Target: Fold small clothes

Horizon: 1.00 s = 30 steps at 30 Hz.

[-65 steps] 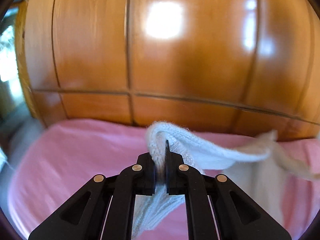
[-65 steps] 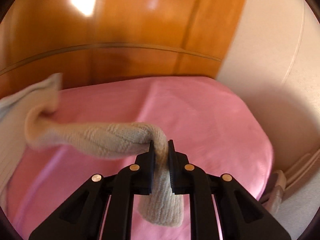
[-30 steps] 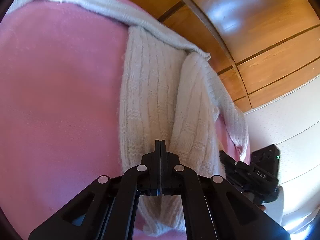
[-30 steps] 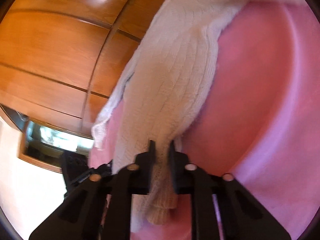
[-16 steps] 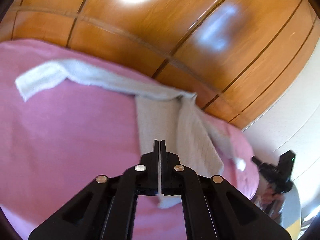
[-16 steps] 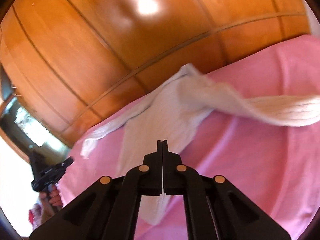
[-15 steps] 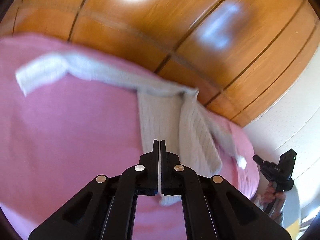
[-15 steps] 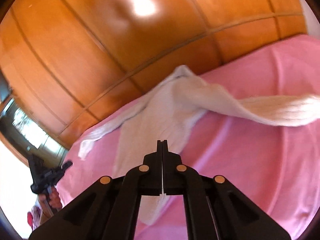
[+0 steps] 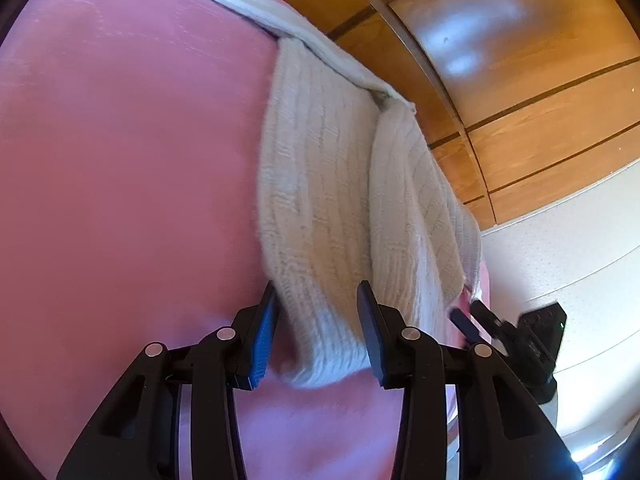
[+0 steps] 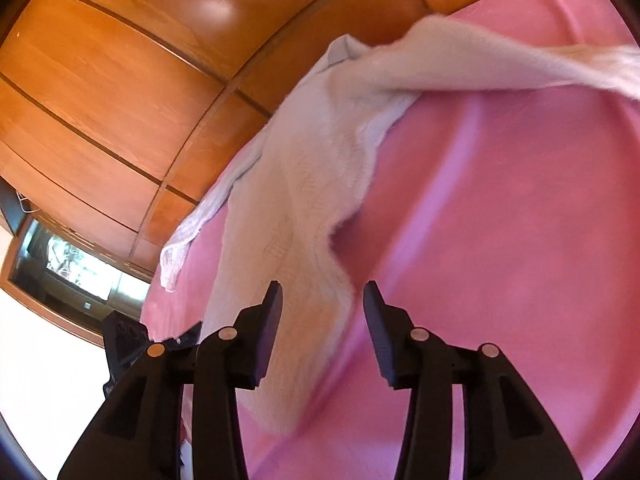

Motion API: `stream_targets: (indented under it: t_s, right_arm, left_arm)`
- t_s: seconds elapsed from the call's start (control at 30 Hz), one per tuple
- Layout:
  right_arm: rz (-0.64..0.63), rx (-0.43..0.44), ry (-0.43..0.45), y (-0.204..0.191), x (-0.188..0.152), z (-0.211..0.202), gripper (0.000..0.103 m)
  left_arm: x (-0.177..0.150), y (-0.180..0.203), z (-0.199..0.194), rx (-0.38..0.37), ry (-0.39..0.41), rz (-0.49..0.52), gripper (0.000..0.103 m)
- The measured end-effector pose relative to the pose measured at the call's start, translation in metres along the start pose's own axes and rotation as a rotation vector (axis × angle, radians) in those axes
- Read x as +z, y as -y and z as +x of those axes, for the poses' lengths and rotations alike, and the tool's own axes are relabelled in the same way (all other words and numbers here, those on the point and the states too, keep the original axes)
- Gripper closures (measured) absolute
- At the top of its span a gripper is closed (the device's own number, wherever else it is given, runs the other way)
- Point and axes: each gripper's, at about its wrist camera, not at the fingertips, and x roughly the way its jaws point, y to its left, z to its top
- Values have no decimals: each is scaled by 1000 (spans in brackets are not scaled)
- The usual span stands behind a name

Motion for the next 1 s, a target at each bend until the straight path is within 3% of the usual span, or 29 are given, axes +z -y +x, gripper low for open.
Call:
stream_targets:
  t_s: [0.03,0.07,0.1,0.13,0.23,0.3,0.4,0.53,0.7,0.87,0.93,1.0]
  right_arm:
    - [2,-31,-11,1,2,12,61]
    - [10,-38,-29,4,2,23,61]
    - [14,-24,-46,6,0,33,61]
    - [-8,-18,-41,4,-2,35,61]
    - [-30,37,-117,-4,-4,38,97]
    - [-106,-1,-107,-18,-7,28,98]
    - [-158,18,-55,-39,1,1,98]
    - [-252,22,61,-71,18,-61,98]
    - [-328,-27,112,-78,9,-133,98]
    - [-243,-126,30,-32,-30,-150,98]
    - [-169,-174,-29,-4,-51,-136,98]
    - [-126,-256,-79,24,-69,-117,98]
  left_arm:
    - [1,1,5,-3,-1,2,65]
    - [4,1,9,-5,-5,6,71]
    - [4,0,12,-6,-15,11,90]
    - [6,0,14,-2,-27,18,96]
    - [7,4,9,-1,-26,51,98]
    - [10,14,-2,-8,-6,87,98]
    - [20,28,-32,-39,43,119,98]
    - [27,47,-86,-46,107,186,99]
    - [20,55,-139,-48,124,205,99]
    - [-14,35,-169,21,111,184,99]
    - [-36,16,-161,42,66,125,99]
    - [-60,-1,-143,129,16,109,99]
